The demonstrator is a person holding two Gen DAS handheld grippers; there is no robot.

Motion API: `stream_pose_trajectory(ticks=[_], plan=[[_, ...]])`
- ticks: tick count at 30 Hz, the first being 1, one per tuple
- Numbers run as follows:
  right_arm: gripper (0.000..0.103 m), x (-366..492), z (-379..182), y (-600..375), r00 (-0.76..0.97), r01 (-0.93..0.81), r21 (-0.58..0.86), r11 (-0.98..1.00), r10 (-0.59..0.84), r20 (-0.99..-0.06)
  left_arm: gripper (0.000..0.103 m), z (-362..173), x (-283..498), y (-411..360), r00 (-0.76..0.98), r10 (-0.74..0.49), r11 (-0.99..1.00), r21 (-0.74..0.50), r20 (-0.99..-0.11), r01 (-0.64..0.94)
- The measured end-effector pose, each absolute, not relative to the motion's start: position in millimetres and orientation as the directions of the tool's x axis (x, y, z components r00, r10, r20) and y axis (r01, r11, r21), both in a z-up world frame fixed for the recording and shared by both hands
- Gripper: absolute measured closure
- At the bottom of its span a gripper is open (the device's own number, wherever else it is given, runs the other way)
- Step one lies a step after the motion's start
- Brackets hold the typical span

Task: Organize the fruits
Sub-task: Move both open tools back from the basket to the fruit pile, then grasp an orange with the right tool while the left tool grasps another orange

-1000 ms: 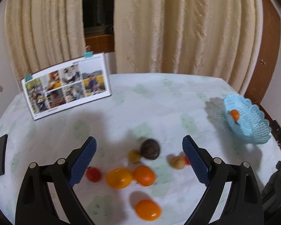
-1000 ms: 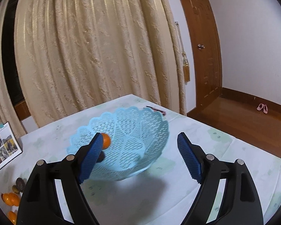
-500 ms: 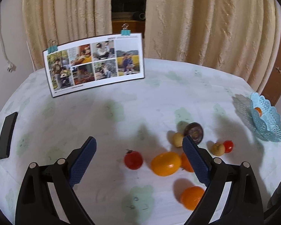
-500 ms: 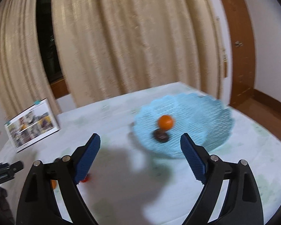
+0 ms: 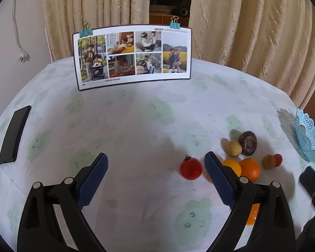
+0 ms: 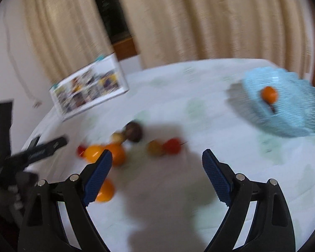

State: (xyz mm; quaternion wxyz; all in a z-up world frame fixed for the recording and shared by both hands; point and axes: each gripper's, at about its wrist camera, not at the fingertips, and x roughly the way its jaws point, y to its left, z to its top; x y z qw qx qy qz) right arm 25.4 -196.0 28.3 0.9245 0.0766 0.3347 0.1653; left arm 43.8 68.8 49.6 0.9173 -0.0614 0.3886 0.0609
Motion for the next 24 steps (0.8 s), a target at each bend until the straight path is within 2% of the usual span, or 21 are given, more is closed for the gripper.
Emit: stream_pose_trajectory(ticks=[5, 12, 15, 18, 19, 20, 21, 24], plan=[[0.014, 20.2, 15.1, -157.6, 0.62, -0.379, 0.243, 0.893, 0.44, -0.65, 0.011, 46.5, 42.3, 74.3, 0.685, 0.066, 0.984, -0.068, -0.725, -0.167], [0.014, 27.5, 1.8, -120.5, 0.524, -0.447, 0.234, 0.863, 0.465, -0.714, 0.011, 43.7, 42.8, 80.9, 0.683, 0.057, 0.981, -0.086, -0.728, -0.174], [0.027, 30.7, -4.1, -108.9, 0.502, -0.466, 0.209, 0.86, 0.451, -0.738, 0.011, 42.2, 43.1, 79.6, 0.68, 0.052, 0.982, -0.087, -0.731, -0.169], [0.046, 30.8, -7.3, -104.3, 0.502, -0.472, 0.182, 0.863, 0.432, -0.749, 0.011, 42.6, 42.5, 77.2, 0.683, 0.045, 0.984, -0.086, -0.729, -0.157], [0.057, 30.9, -7.4, -104.1, 0.501, -0.473, 0.178, 0.863, 0.429, -0.751, 0.011, 42.7, 42.2, 76.2, 0.685, 0.042, 0.984, -0.087, -0.728, -0.153], [0.061, 32.0, -7.2, -105.2, 0.505, -0.469, 0.176, 0.865, 0.426, -0.751, 0.011, 42.9, 41.8, 74.9, 0.687, 0.038, 0.985, -0.087, -0.726, -0.147], [0.064, 32.7, -7.0, -108.7, 0.5, -0.465, 0.198, 0.863, 0.44, -0.745, 0.011, 42.9, 41.6, 73.9, 0.689, 0.036, 0.986, -0.086, -0.724, -0.142], [0.064, 31.9, -5.4, -119.6, 0.511, -0.436, 0.216, 0.874, 0.438, -0.74, 0.011, 44.0, 40.0, 67.8, 0.699, 0.019, 0.989, -0.088, -0.715, -0.117]])
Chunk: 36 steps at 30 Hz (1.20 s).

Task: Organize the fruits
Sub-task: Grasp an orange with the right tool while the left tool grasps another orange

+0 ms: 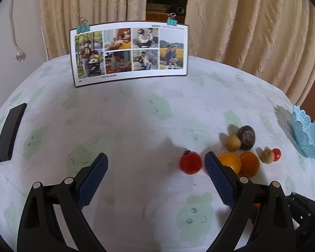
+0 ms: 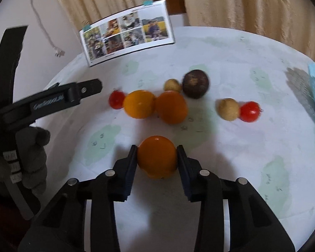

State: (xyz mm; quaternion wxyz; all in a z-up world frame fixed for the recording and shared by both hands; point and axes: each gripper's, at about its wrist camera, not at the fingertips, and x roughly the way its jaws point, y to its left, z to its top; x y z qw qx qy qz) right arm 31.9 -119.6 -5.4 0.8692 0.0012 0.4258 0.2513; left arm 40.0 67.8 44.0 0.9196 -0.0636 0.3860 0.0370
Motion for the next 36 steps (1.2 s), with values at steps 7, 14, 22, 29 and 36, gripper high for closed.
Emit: stream_pose_trajectory(ticks=[7, 14, 22, 29, 36], plan=[[0.064, 30.8, 3.2, -151.4, 0.565, -0.367, 0.235, 0.9, 0.416, -0.712, 0.011, 40.5, 33.6, 31.5, 0.69, -0.098, 0.995, -0.096, -0.717, 0.041], [0.064, 29.0, 7.5, -170.6, 0.592, -0.34, 0.257, 0.905, 0.418, -0.689, 0.026, 24.7, 40.5, 5.2, 0.641, -0.15, 0.989, -0.105, -0.753, 0.108], [0.064, 28.7, 8.2, -181.3, 0.597, -0.333, 0.29, 0.897, 0.438, -0.672, 0.032, 9.5, 59.2, 4.2, 0.614, -0.145, 0.989, -0.095, -0.776, 0.114], [0.064, 28.1, 9.2, -182.8, 0.599, -0.335, 0.301, 0.893, 0.449, -0.663, 0.051, 14.5, 64.2, -8.1, 0.644, -0.154, 0.985, -0.065, -0.749, 0.159], [0.064, 28.9, 13.1, -190.3, 0.619, -0.315, 0.316, 0.895, 0.446, -0.646, 0.061, 15.0, 57.4, -15.5, 0.64, -0.148, 0.982, -0.035, -0.754, 0.187]])
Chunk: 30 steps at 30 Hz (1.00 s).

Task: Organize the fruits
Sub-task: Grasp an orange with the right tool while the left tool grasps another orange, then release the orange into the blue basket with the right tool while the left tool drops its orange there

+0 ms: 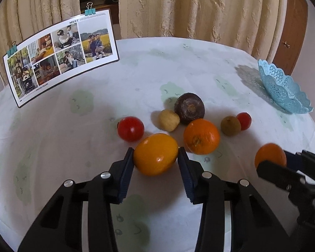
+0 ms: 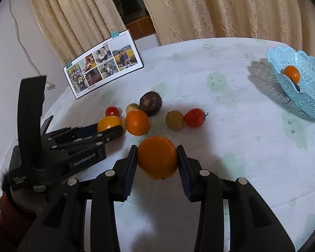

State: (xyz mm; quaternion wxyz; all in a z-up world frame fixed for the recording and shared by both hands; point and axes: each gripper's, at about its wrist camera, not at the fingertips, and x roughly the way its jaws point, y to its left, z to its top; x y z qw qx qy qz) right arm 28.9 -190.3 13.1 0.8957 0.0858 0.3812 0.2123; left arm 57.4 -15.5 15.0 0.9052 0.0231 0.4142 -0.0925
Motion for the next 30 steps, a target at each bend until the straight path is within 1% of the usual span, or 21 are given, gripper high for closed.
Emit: stream_pose_trajectory(ticks=[9, 13, 18, 23, 26, 30], plan=[[0.064, 28.6, 23.8, -215.8, 0.675, -0.263, 0.335, 0.905, 0.42, -0.607, 0.061, 32.9, 35.3, -16.1, 0.665, -0.165, 0.982, -0.059, -0.729, 0.179], [0.064, 29.6, 33.7, -240.1, 0.721, -0.216, 0.335, 0.917, 0.381, -0.578, 0.061, 45.3, 28.3, -17.8, 0.681, -0.168, 0.983, -0.066, -0.712, 0.174], [0.064, 33.8, 47.8, -285.0, 0.789, -0.119, 0.343, 0.932, 0.299, -0.537, 0.061, 61.5, 22.7, -28.4, 0.705, -0.18, 0.979, -0.058, -0.686, 0.193], [0.064, 39.7, 62.7, -338.5, 0.853, 0.001, 0.341, 0.94, 0.177, -0.49, 0.061, 67.9, 21.3, -47.5, 0.708, -0.196, 0.973, -0.046, -0.679, 0.226], [0.064, 48.2, 67.4, -362.4, 0.874, 0.066, 0.312, 0.948, 0.096, -0.476, 0.061, 67.8, 23.2, -58.7, 0.701, -0.204, 0.969, -0.039, -0.684, 0.244], [0.064, 66.9, 61.5, -386.8, 0.873, 0.151, 0.255, 0.955, -0.008, -0.487, 0.061, 68.2, 25.7, -72.8, 0.695, -0.211, 0.965, -0.031, -0.687, 0.262]])
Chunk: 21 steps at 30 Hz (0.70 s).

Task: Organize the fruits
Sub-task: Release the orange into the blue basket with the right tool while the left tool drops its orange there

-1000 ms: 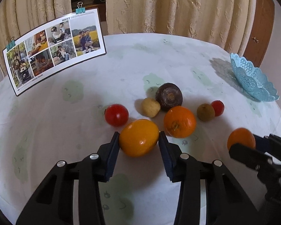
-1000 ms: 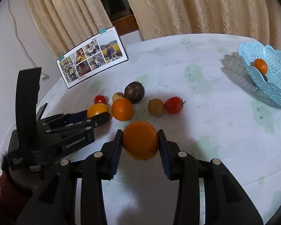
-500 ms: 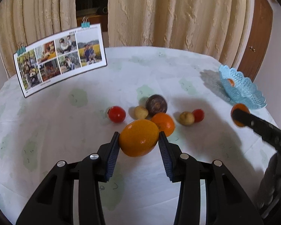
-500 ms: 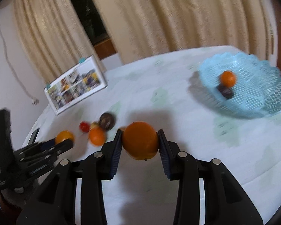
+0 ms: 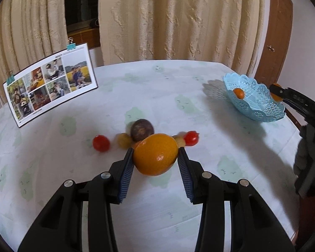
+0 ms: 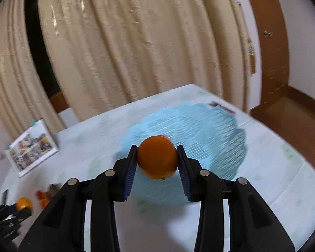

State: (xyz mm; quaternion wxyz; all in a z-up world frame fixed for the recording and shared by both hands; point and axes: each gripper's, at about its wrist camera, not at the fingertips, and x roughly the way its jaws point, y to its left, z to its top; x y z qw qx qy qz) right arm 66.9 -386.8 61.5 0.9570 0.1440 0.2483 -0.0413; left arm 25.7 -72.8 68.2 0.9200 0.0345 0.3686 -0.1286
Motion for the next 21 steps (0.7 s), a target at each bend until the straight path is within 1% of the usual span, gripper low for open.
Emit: stream_pose_trajectory(ticks=[3, 5, 7, 8, 15, 21], plan=[[0.061, 79.4, 52.1, -403.2, 0.864, 0.177, 0.26, 0.949, -0.023, -0.503, 0.061, 69.9, 27.2, -81.9, 0.694, -0.218, 0.961, -0.025, -0.686, 0.277], [0.043, 80.1, 48.8, -412.0, 0.865, 0.196, 0.284, 0.938, -0.029, -0.5, 0.061, 72.2, 29.0, -89.1, 0.694, -0.226, 0.957, -0.022, -0.684, 0.289], [0.033, 74.9, 51.0, -418.4, 0.878, 0.204, 0.306, 0.93, -0.035, -0.478, 0.061, 74.4, 31.5, -96.8, 0.695, -0.235, 0.953, -0.02, -0.68, 0.303], [0.031, 73.1, 52.1, -419.3, 0.883, 0.206, 0.309, 0.928, -0.04, -0.469, 0.061, 75.2, 33.5, -100.1, 0.694, -0.238, 0.951, -0.019, -0.679, 0.308], [0.03, 62.7, 52.3, -431.8, 0.891, 0.24, 0.369, 0.898, -0.054, -0.451, 0.061, 79.8, 47.5, -138.3, 0.686, -0.277, 0.93, -0.008, -0.673, 0.368], [0.03, 46.6, 57.3, -447.3, 0.9, 0.309, 0.403, 0.861, -0.128, -0.416, 0.061, 83.5, 65.1, -181.9, 0.669, -0.324, 0.904, -0.01, -0.669, 0.428]])
